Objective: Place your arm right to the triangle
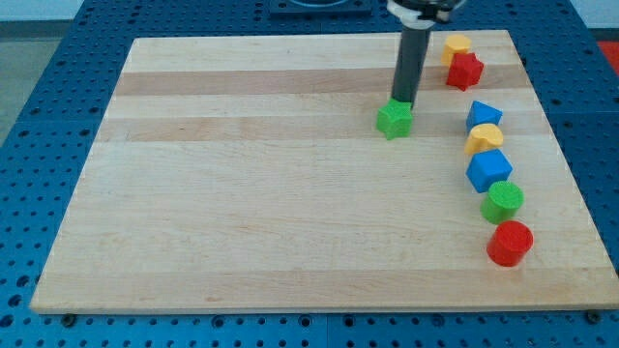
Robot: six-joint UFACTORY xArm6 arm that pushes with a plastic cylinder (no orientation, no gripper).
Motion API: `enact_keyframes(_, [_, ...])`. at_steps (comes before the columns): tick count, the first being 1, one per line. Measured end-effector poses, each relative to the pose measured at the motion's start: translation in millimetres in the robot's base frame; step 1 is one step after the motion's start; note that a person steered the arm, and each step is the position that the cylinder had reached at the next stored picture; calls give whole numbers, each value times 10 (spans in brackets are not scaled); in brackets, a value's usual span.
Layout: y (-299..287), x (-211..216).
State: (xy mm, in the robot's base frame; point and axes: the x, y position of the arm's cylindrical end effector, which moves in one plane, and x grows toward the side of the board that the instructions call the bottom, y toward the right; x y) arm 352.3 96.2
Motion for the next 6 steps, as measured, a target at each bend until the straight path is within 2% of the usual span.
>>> enact_keyframes(1, [8,0])
enact_keyframes(4, [1122,-118])
enact_keyframes(5, [1776,-61])
enact_keyframes(6, [1959,237])
